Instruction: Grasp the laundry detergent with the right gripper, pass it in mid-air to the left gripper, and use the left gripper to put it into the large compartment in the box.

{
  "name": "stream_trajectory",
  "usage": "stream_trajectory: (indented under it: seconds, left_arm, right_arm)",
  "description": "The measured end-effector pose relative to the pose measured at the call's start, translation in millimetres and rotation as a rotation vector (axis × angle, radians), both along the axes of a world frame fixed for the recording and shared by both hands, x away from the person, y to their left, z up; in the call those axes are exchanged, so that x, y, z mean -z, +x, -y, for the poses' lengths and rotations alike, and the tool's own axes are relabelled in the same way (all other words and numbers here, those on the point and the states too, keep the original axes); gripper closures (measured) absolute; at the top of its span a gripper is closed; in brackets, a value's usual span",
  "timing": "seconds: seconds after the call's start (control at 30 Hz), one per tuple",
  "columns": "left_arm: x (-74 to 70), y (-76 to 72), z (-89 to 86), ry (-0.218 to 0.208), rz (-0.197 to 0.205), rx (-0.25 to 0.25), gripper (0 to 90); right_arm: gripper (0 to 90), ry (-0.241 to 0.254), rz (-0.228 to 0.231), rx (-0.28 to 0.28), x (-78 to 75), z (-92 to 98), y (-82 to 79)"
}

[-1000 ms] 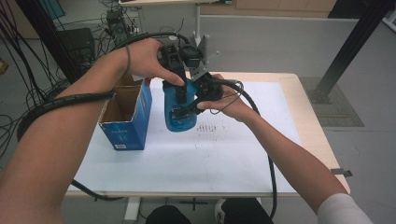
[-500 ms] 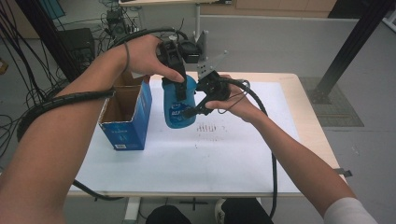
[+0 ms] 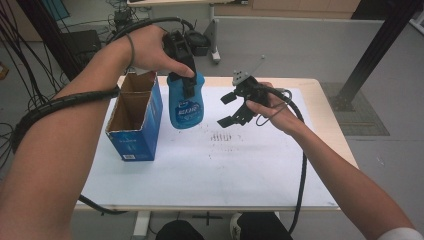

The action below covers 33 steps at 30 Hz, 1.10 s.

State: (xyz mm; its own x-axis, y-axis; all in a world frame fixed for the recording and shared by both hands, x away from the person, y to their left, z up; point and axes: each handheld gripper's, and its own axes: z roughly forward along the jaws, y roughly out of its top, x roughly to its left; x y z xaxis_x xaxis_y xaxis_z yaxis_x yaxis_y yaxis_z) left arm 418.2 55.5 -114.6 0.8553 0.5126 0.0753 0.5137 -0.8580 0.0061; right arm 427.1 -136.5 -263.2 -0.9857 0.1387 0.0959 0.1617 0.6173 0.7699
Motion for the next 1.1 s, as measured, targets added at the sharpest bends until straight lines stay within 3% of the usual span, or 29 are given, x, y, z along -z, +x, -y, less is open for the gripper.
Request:
stream_trajectory:
  seconds: [0.07, 0.23, 0.53, 0.87, 1.1]
  left_arm:
    - [-5.0, 0.4, -1.6, 0.000, 0.009, -0.022, 37.4]
    - [-16.4, 2.0, -6.2, 0.000, 0.027, -0.071, 37.4]
    - [-41.8, 8.9, -22.8, -0.009, 0.065, -0.215, 37.4]
    - [-73.4, 19.2, -57.0, -0.057, 0.088, -0.477, 37.5]
    - [-92.0, 23.1, -75.0, -0.072, 0.125, -0.612, 37.5]
  right_arm:
    - [1.2, -0.030, 0.003, 0.039, -1.7, 9.4, -2.0]
    - [0.4, -0.084, 0.007, 0.072, -4.9, 27.3, -8.0]
    - [0.3, -0.213, 0.004, 0.148, -9.3, 57.1, -18.2]
    - [0.3, -0.318, 0.016, 0.200, -14.0, 89.7, -27.2]
    - [0.3, -0.395, 0.027, 0.216, -13.1, 104.3, -34.3]
